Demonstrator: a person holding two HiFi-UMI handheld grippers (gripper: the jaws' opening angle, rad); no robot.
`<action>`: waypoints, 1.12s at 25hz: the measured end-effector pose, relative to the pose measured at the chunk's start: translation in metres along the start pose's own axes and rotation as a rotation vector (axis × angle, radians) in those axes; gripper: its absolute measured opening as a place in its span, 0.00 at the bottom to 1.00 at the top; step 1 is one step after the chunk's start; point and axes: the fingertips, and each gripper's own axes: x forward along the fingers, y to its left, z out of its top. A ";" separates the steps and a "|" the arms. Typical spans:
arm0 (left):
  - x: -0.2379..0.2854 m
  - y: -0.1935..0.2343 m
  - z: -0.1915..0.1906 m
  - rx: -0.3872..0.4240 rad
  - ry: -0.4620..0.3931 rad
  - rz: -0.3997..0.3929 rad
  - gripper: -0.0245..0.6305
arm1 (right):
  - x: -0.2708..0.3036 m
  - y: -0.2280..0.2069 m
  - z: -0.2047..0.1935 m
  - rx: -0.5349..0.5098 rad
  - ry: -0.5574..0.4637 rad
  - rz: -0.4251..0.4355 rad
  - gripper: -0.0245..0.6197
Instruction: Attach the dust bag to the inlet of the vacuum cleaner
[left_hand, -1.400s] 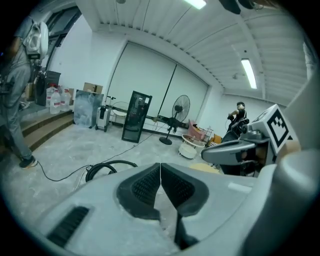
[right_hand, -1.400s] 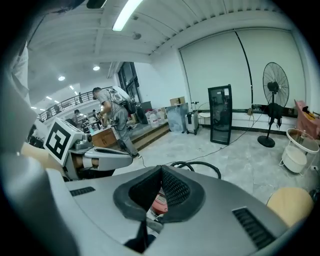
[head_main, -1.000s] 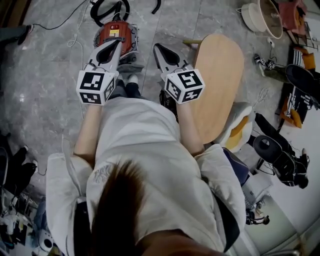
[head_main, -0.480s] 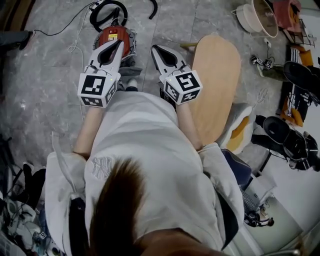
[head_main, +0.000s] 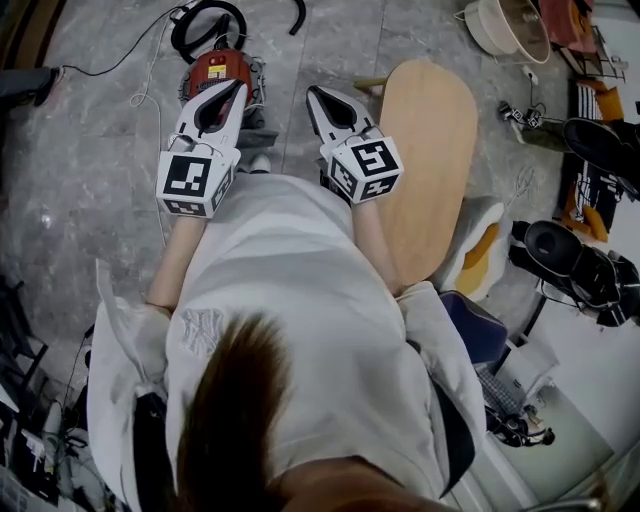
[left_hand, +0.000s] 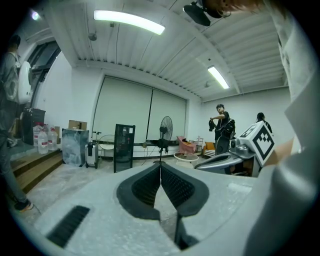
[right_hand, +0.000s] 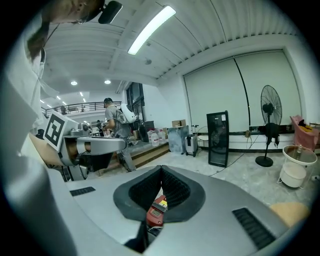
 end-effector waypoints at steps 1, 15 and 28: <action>0.001 -0.001 0.000 -0.001 -0.002 0.000 0.07 | -0.001 -0.002 -0.001 0.002 0.001 -0.003 0.04; -0.001 -0.009 -0.003 0.015 0.006 0.013 0.07 | -0.009 -0.007 -0.008 0.003 0.012 -0.006 0.04; -0.003 -0.013 -0.004 0.013 0.016 -0.003 0.07 | -0.013 -0.008 -0.010 0.016 0.014 -0.024 0.04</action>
